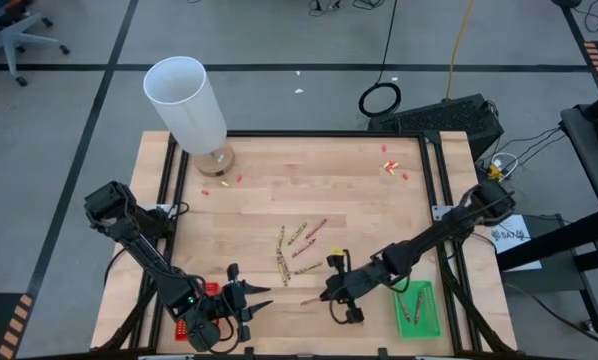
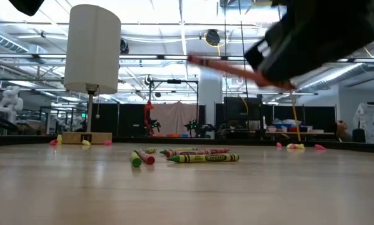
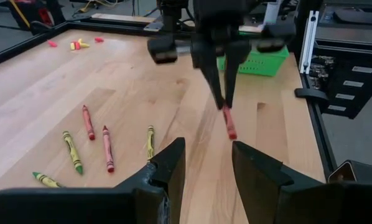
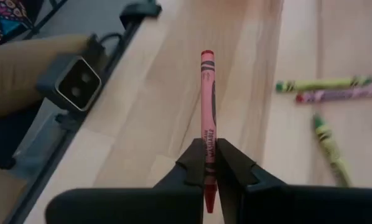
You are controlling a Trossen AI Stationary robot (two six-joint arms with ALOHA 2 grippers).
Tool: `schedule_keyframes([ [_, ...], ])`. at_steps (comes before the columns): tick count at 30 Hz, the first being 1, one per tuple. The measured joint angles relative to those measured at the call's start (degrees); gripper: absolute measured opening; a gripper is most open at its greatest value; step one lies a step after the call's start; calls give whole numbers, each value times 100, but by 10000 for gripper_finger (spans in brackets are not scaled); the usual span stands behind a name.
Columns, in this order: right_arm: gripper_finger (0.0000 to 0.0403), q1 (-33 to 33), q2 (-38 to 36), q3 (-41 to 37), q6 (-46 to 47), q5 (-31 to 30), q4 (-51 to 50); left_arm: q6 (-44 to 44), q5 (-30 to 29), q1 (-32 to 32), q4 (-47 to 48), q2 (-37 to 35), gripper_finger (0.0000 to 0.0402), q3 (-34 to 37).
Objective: Sort crayons
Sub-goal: Put the red crayon into the green bin
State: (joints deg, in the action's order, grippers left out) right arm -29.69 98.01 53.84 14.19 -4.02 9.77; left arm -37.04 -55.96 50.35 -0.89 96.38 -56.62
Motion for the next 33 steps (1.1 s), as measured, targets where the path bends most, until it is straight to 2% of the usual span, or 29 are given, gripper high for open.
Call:
schedule_keyframes([
  [12,2,-227,-1580,2,-468,-89,-1008,0,2,-2,56,0,132,0],
  [20,2,-552,-2523,4,-741,-700,-1676,0,2,-2,37,-1,132,0],
  [33,2,-796,-3128,4,-1855,-795,-2612,-4,0,-38,14,-2,132,0],
])
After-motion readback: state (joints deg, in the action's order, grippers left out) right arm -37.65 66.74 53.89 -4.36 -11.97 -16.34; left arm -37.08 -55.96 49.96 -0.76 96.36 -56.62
